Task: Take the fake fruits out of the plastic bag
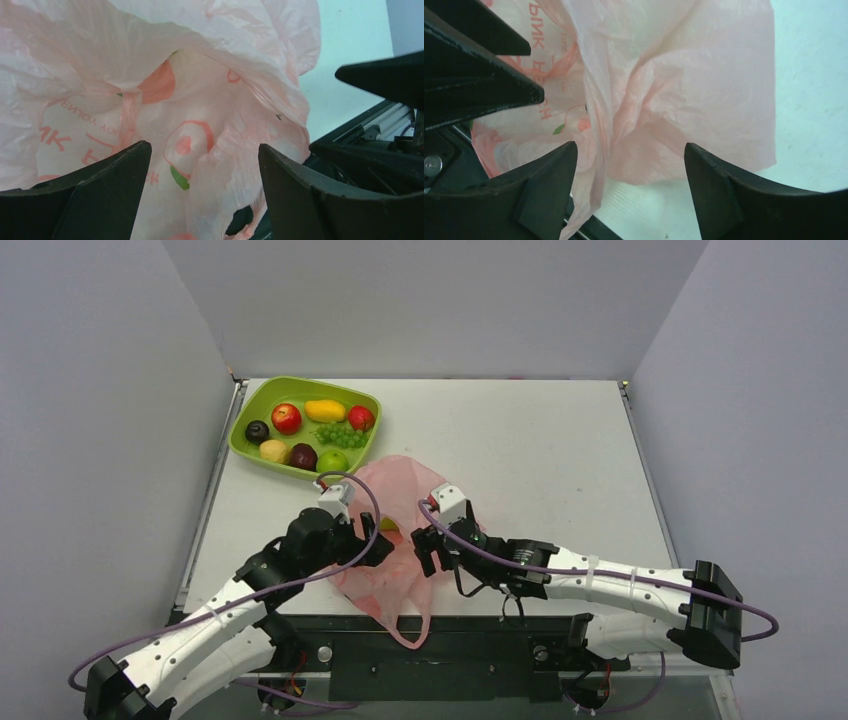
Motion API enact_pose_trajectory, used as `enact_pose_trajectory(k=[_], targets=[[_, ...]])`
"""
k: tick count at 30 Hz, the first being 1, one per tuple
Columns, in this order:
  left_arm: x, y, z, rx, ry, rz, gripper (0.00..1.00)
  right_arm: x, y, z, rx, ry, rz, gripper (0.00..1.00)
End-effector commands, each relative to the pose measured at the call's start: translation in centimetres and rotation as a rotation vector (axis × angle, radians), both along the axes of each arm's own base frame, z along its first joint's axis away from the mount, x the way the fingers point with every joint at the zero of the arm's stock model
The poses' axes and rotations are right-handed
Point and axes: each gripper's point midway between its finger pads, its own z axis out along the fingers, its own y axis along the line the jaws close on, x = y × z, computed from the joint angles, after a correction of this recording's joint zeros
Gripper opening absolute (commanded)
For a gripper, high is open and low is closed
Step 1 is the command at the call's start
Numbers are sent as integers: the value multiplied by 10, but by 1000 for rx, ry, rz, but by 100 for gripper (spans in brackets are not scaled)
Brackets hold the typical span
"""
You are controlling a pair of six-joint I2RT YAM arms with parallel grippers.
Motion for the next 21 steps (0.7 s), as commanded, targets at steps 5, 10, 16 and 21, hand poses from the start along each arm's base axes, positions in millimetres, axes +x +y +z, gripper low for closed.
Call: enact_pose_trajectory(k=[5, 10, 16, 21], targets=[[-23, 29, 40, -24, 36, 74, 78, 30, 47, 50, -73, -200, 169, 78], [-31, 51, 47, -26, 39, 166, 82, 47, 85, 45, -101, -220, 254, 78], [-40, 37, 60, -191, 51, 148, 84, 76, 108, 30, -216, -278, 231, 78], [-49, 12, 58, -354, 91, 63, 84, 96, 114, 31, -242, -336, 185, 75]])
